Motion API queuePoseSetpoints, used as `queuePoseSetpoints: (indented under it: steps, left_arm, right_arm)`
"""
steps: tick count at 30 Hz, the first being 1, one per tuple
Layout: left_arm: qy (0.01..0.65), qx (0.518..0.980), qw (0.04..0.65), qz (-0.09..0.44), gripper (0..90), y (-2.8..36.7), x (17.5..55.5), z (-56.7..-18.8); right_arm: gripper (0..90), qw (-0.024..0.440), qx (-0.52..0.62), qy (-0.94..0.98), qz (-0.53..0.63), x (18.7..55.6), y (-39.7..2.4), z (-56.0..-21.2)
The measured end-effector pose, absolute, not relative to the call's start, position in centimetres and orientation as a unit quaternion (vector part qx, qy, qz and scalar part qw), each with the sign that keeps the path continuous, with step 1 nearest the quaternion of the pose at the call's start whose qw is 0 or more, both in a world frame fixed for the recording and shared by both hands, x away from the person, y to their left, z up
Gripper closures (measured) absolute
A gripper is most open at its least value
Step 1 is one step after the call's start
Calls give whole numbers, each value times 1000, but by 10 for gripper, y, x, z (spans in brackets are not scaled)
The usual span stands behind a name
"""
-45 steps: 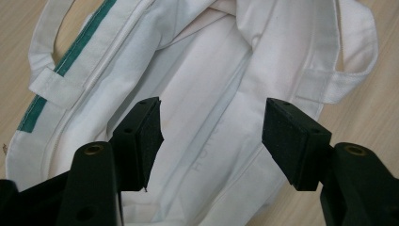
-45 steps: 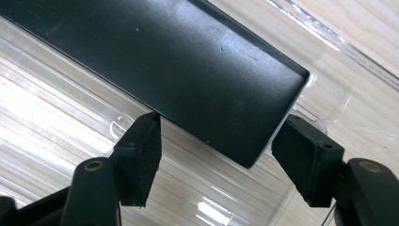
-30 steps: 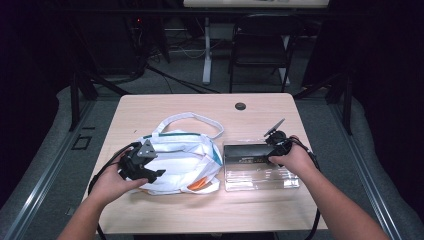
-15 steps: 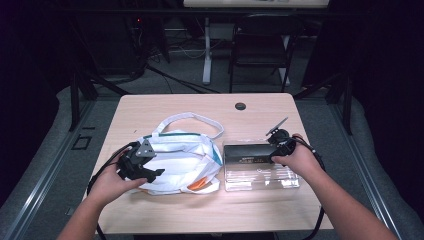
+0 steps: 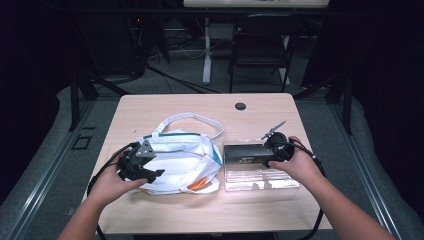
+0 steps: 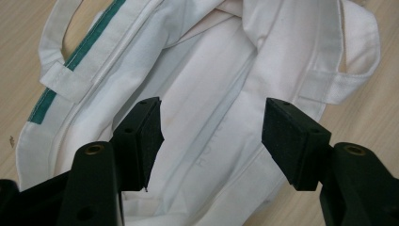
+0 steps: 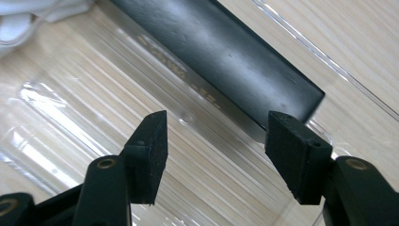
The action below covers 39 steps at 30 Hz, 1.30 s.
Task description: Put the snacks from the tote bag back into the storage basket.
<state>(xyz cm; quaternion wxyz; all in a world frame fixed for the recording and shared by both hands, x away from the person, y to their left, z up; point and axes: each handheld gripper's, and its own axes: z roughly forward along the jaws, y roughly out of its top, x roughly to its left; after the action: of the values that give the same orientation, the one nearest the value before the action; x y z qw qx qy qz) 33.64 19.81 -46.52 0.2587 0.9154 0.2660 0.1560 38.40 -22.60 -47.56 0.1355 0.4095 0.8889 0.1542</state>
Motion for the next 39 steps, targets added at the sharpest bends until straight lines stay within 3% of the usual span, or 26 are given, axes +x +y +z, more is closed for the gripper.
queuePoseSetpoints:
  steps: [21,39]
  left_arm:
    - [269,910,276,155,385,194,327,-472]
    - [278,899,300,159,386,193,313,-482]
  right_arm:
    - [473,160,321,903,237,333,-183,-465]
    - [468,142,274,894,326,290,-143,-482]
